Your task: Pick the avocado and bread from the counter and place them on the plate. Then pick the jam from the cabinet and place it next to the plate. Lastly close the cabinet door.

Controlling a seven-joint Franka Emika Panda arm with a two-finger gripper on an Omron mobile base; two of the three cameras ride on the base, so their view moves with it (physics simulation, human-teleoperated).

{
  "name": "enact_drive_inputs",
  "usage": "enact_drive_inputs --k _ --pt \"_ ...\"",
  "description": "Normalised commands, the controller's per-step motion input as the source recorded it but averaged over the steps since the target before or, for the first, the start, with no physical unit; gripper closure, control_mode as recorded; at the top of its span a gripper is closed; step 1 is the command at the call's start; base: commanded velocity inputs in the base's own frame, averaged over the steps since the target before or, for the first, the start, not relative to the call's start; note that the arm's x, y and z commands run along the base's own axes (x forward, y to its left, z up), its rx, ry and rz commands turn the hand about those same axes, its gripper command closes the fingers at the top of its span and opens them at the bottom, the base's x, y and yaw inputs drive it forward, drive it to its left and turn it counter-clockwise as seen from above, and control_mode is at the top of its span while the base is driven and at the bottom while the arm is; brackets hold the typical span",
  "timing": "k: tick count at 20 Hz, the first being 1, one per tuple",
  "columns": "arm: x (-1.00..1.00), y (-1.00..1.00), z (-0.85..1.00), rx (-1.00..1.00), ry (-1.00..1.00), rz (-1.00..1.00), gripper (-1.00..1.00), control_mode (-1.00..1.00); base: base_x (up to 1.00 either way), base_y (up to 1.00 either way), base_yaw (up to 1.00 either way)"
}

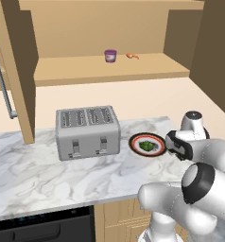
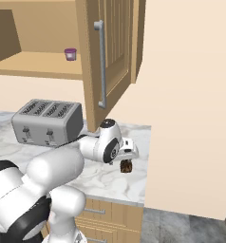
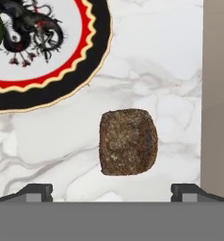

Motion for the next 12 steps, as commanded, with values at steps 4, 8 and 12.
enact_drive_inputs --k 4,8,12 --pt "0.14 -0.06 -0.03 0.00 0.03 0.03 -1.00 -1.00 0.00 0.00 0.00" --pt "0.09 -0.05 -0.05 0.00 0.03 0.03 -1.00 -1.00 0.00 0.00 0.00" --pt "0.06 -0.05 -0.07 0.00 0.03 0.03 -1.00 -1.00 0.00 0.00 0.00"
